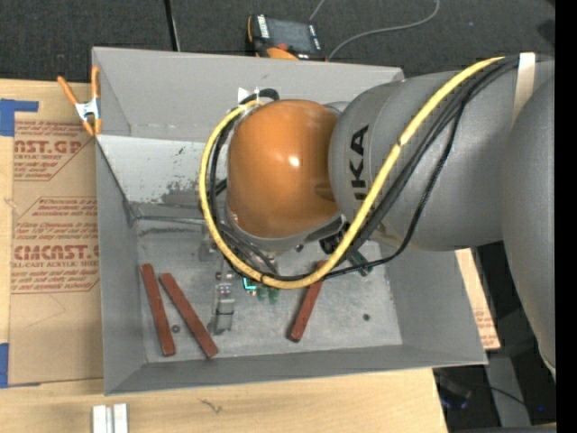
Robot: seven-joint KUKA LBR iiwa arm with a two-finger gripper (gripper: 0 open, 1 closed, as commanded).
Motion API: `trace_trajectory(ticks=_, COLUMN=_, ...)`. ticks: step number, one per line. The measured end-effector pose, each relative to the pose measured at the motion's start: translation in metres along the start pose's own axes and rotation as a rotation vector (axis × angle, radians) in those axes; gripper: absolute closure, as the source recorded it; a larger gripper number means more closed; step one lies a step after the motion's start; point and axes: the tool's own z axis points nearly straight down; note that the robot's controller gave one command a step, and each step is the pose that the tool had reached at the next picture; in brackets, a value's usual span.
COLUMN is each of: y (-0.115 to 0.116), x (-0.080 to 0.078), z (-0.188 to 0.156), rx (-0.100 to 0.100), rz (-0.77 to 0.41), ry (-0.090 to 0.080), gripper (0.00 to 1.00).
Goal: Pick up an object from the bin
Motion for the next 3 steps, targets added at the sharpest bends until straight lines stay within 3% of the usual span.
trace_trajectory(ticks=1, y=0.034, x=-0.008, z=0.129, rx=0.001, rz=0.165, ry=0.0, gripper=0.0)
trace_trajectory(ticks=2, y=0.011, x=-0.001, z=0.145, rx=-0.003, rz=0.019, ry=-0.013, gripper=0.0)
trace_trajectory(ticks=3, y=-0.063, x=-0.036, z=0.146, rx=0.003, rz=-0.043, ry=-0.01, gripper=0.0)
